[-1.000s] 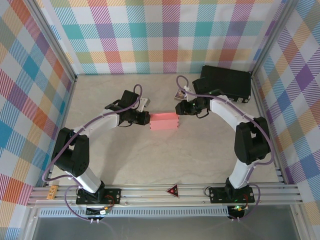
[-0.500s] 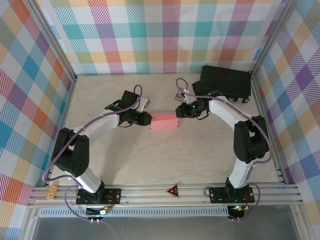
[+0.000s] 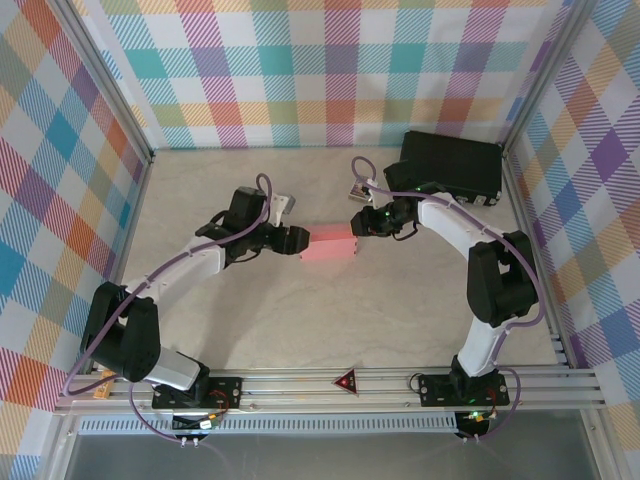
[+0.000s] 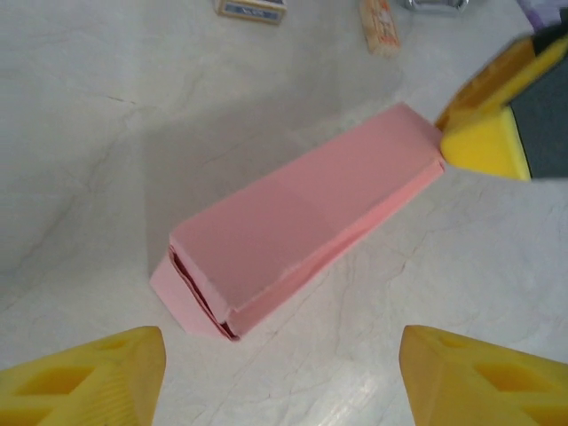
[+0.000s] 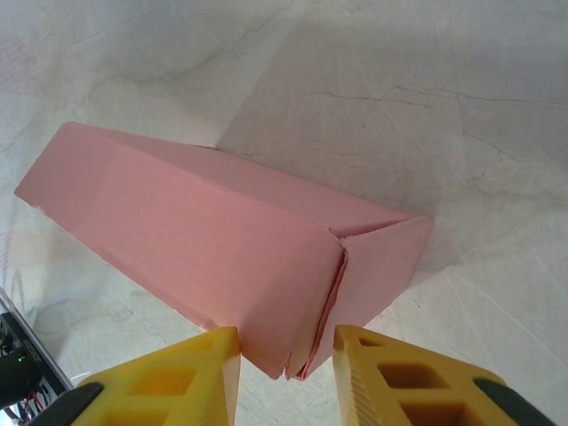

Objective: Fold the paper box

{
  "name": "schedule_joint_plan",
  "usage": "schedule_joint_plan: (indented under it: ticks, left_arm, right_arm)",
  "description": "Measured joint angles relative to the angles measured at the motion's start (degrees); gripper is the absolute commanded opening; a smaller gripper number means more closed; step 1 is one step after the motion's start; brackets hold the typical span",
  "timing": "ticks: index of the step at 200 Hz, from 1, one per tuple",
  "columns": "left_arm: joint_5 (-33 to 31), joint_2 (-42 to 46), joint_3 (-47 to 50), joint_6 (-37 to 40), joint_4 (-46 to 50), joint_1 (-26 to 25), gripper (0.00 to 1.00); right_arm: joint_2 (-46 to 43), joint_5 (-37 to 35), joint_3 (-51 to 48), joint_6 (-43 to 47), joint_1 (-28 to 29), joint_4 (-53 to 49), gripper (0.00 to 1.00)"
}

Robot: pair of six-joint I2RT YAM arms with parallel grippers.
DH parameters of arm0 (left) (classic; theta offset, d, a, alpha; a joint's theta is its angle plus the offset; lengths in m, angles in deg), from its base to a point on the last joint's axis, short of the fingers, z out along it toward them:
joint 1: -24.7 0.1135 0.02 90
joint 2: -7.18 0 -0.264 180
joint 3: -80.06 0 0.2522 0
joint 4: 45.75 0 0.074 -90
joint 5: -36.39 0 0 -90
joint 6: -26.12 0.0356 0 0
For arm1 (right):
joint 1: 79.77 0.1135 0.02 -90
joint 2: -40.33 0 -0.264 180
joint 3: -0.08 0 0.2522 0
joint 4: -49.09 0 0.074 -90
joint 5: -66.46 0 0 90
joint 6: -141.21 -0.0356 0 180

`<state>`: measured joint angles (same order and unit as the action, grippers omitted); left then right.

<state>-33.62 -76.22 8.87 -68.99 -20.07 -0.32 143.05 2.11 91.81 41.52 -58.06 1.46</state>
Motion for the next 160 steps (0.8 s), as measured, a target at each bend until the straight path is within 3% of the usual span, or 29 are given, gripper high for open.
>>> schedule_joint_plan:
  ticks: [80, 160]
  left_arm:
    - [-2.67, -8.55, -2.73, -10.47, -1.86, 0.42, 0.55]
    - [-1.62, -10.29, -2.75, -11.89, -1.97, 0.42, 0.44]
  right_arm:
    - [0.00, 1.01, -1.09, 0.00, 0.00, 0.42, 0.34]
    - [0.00, 2.75, -3.82, -0.22, 0.04, 2.10, 0.34]
